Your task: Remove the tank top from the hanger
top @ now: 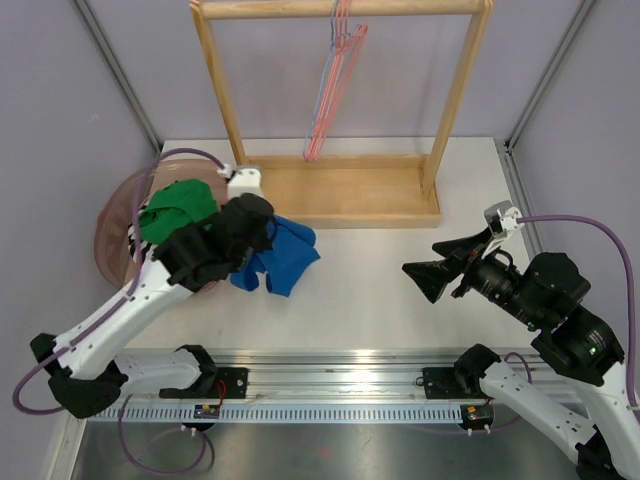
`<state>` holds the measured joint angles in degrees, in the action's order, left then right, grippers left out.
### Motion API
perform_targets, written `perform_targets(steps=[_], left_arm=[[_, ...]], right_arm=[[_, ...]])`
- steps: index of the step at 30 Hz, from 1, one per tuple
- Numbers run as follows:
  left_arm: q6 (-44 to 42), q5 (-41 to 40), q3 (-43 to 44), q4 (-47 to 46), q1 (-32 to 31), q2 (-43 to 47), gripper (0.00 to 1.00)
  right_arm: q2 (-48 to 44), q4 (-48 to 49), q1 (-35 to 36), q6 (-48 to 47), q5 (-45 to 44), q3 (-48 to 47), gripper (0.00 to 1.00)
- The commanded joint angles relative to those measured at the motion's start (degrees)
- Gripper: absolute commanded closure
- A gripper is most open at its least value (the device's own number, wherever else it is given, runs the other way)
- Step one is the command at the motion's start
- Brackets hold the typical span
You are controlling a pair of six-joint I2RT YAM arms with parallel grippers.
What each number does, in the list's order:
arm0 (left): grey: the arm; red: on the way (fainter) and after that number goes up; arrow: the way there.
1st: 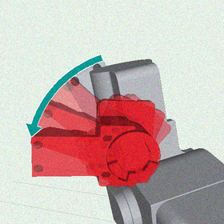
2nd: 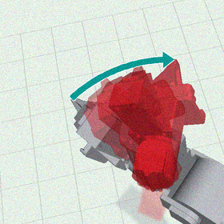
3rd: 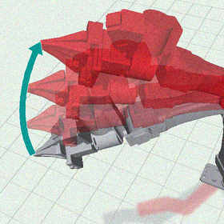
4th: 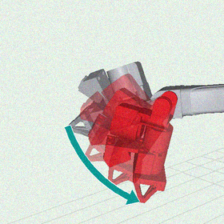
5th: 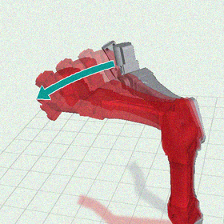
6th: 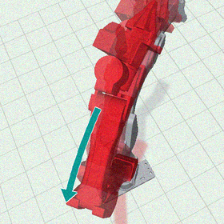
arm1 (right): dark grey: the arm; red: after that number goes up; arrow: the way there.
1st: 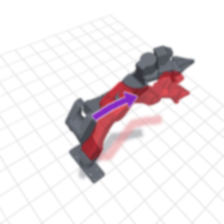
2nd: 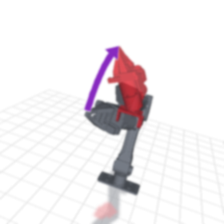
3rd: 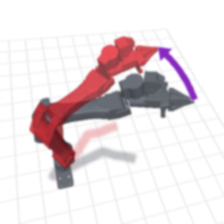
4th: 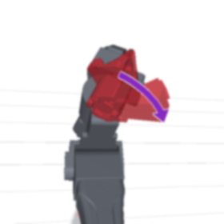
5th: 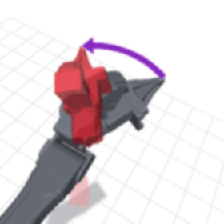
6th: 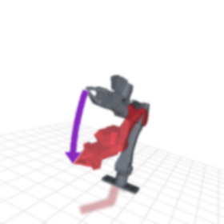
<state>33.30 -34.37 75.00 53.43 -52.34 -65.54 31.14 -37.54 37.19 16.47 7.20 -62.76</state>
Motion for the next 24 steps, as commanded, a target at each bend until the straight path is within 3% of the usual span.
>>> perform_targets(steps=[1,10,17,19,20,21,23,24], left_arm=[[-4.8,-2.5,7.3,3.7,8.0,4.4,1.00],[-13.1,8.8,16.2,4.8,38.8,3.1,1.00],[-15.1,22.8,15.4,1.9,55.2,-2.2,1.00],[-15.5,25.0,14.7,0.8,59.1,-4.2,0.94],[-16.0,26.5,14.0,0.5,60.1,-4.8,0.88],[-16.0,26.8,13.9,0.5,60.9,-5.5,0.76],[-15.5,27.6,14.2,1.1,62.3,-6.9,0.24],[-15.4,27.9,14.3,1.4,62.4,-7.0,0.10]], right_arm=[[0.5,1.9,0.4,-0.6,1.4,-2.3,0.00],[1.5,2.7,0.4,-1.4,1.9,-1.9,0.00],[2.1,3.5,0.4,-1.8,2.4,-1.8,0.01],[2.3,3.1,0.4,-2.0,2.4,-1.9,0.01],[2.4,3.1,0.4,-2.2,2.5,-1.9,0.01],[2.4,2.9,0.4,-2.4,2.5,-1.8,0.00],[2.5,2.6,0.4,-2.7,2.3,-1.8,0.00],[2.6,2.3,0.4,-2.6,2.2,-2.0,0.00]])
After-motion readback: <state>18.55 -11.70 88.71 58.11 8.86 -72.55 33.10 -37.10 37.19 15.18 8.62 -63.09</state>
